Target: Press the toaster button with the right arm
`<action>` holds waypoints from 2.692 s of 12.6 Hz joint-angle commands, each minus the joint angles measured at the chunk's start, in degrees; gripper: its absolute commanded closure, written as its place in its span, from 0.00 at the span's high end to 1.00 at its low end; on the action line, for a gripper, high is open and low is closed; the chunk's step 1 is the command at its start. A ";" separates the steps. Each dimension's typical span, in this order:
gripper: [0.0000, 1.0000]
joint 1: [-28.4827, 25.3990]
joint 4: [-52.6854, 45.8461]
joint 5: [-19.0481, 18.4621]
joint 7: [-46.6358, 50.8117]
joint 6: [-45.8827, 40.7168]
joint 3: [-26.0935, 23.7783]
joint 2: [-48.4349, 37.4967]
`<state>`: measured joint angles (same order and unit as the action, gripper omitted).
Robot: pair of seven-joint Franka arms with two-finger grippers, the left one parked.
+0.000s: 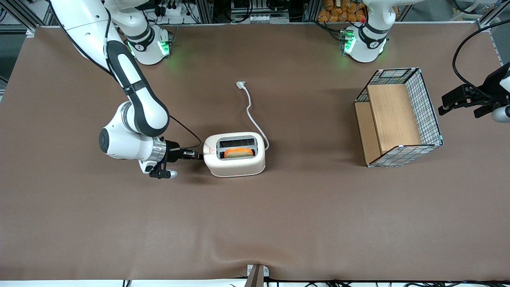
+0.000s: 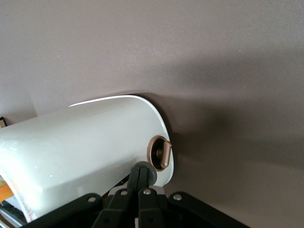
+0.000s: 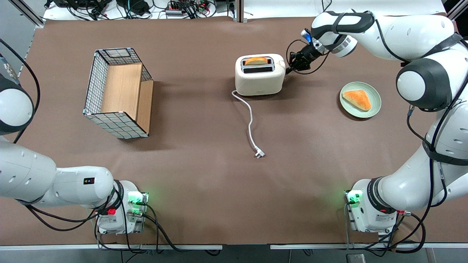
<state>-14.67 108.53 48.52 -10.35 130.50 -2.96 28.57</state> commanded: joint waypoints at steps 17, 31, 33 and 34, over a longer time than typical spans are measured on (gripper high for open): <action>1.00 4.82 -36.53 -24.16 9.38 -39.43 4.63 2.37; 1.00 12.82 -45.60 -42.00 10.17 -52.71 2.61 -9.57; 1.00 14.13 -45.16 -44.38 14.19 -54.63 0.87 -13.52; 1.00 15.88 -45.07 -44.56 19.44 -57.09 -1.23 -14.85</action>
<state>-1.81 62.53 6.01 2.42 76.42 0.09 17.29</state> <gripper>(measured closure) 0.000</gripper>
